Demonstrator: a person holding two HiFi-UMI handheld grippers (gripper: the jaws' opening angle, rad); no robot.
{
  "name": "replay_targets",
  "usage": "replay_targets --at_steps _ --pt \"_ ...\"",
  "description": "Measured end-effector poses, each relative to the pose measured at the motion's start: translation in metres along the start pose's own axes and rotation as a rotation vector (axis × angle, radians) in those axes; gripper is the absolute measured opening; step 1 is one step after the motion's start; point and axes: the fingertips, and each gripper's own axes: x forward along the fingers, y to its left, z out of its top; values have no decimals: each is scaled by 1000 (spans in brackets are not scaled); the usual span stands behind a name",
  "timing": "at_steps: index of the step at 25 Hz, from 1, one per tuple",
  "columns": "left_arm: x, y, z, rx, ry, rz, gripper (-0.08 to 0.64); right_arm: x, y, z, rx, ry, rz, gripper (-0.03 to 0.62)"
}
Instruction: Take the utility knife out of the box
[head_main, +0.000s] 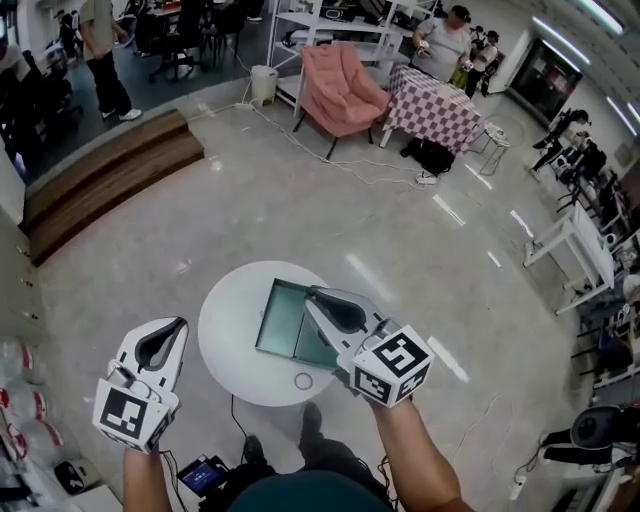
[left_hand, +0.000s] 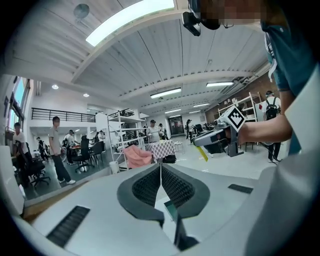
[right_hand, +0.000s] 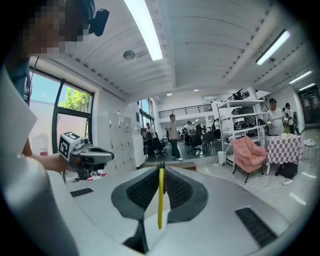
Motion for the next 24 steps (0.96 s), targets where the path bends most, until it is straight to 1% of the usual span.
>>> replay_targets --at_steps 2,4,7,9,10,12,14,16,18,20,22,24 --pt "-3 -10 6 -6 -38 -31 21 -17 4 14 18 -52 -13 62" --pt "-5 -19 8 -9 -54 -45 21 -32 6 21 21 -87 -25 62" --pt "-13 -32 19 0 -66 -56 21 -59 12 33 9 -121 -51 63" --pt "-17 -35 34 14 -56 -49 21 -74 15 47 4 -138 -67 61" --pt "-18 -34 43 18 -54 -50 21 -78 17 56 1 -142 -73 62" --pt "-20 -20 58 20 -70 -75 21 -72 20 78 -1 -147 -87 61" --pt "-22 -1 64 23 -74 -88 21 -59 26 89 -4 -150 -102 62" --pt "-23 9 48 27 -63 -78 21 -48 32 76 -10 -150 -110 63" --pt "-11 21 12 23 -65 -80 21 -26 27 46 -17 -145 -118 63" --pt "16 45 -23 17 -71 -94 21 9 9 21 -21 -138 -135 61" --pt "39 65 -40 15 -74 -106 21 35 -8 10 -22 -135 -149 62" --pt "53 77 -47 17 -73 -112 21 50 -19 6 -22 -135 -156 61"
